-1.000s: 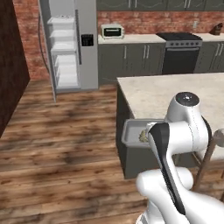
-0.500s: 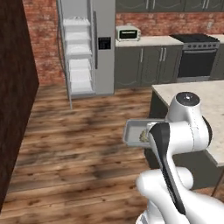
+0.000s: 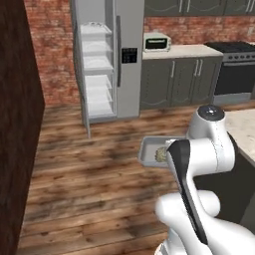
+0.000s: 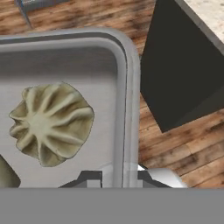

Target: Place two dumplings into each of the tupperware containers and then place the containers in the fridge.

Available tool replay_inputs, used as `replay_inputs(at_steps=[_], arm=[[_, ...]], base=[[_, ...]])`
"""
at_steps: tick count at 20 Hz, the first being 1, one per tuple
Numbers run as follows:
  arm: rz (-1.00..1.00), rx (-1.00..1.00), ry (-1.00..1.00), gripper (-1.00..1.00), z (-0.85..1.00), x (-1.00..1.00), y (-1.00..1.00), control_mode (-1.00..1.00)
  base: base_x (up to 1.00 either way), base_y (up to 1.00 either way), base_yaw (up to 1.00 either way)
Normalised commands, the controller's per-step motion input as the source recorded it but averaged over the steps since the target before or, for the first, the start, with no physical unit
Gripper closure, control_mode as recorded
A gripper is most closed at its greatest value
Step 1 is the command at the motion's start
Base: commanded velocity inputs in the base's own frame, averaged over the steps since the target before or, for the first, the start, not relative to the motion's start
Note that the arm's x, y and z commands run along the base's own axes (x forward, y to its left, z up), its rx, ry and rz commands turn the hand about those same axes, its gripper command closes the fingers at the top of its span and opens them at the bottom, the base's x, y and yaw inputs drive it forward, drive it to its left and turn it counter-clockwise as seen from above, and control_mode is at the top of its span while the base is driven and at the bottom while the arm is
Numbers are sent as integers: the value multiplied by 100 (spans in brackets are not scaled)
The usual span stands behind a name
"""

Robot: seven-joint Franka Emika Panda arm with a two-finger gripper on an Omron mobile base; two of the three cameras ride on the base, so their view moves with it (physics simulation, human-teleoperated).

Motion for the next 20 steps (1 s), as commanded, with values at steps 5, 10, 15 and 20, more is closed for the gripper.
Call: replay_inputs(at_steps=[5,10,15,20], arm=[[0,0,0,100,0,0,0,100],[0,0,0,100,0,0,0,100],[0,0,0,100,0,0,0,100],[0,0,0,100,0,0,0,100]], base=[[100,-4,-6],[100,0,0],[100,-17,0],[100,-18,0]])
